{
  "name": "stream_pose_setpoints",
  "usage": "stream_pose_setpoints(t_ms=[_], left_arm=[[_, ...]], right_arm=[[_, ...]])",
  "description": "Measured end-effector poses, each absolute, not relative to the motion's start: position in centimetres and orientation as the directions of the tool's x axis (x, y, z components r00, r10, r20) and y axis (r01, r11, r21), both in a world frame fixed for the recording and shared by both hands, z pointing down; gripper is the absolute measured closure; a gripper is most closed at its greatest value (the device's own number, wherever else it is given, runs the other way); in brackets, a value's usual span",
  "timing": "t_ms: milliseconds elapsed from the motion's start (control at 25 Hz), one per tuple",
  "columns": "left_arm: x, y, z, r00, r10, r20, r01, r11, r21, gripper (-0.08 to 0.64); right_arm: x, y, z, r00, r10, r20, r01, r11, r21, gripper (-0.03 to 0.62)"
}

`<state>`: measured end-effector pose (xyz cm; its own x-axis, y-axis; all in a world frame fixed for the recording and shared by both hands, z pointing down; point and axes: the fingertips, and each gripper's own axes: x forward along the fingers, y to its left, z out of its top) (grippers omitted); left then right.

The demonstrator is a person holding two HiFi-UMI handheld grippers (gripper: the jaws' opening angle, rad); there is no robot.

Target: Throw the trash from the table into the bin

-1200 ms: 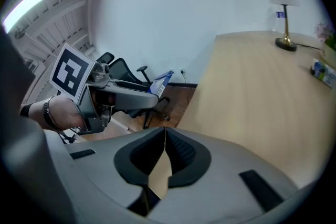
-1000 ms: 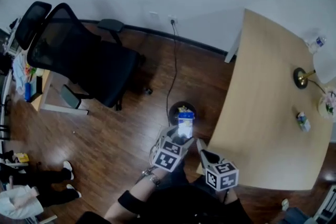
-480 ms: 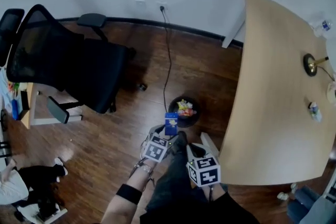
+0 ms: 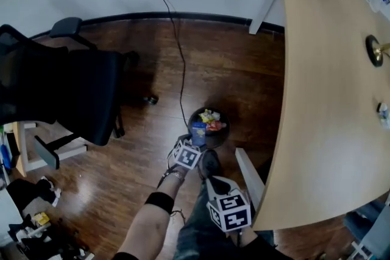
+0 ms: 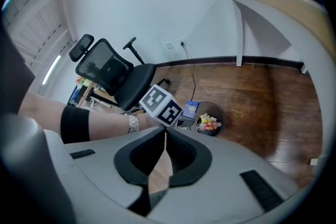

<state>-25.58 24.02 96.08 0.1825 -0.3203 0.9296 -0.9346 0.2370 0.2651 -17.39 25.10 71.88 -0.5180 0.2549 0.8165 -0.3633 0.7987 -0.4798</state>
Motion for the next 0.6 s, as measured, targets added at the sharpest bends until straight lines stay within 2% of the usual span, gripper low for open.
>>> stream_pose_setpoints(t_ms=[320,440,600], left_arm=[[-26.4,21.9,99.8,0.180,-0.311,0.933,-0.931,0.253,0.264,0.232],[-27.1,22.5,100.6,0.144,-0.269,0.952,-0.941,0.261,0.216,0.103],[-26.9,23.2,100.5,0.144,-0.256,0.956,-0.941,0.263,0.212,0.063]], right_arm=[[-16.9,23.7,73.6,-0.524,0.245,0.816,-0.390,0.782,-0.486,0.588],[-16.8,23.4,73.9,-0.528,0.240,0.814,-0.395,0.779,-0.486,0.588],[-16.8,23.2,73.7,-0.532,0.241,0.812,-0.395,0.777,-0.490,0.588]])
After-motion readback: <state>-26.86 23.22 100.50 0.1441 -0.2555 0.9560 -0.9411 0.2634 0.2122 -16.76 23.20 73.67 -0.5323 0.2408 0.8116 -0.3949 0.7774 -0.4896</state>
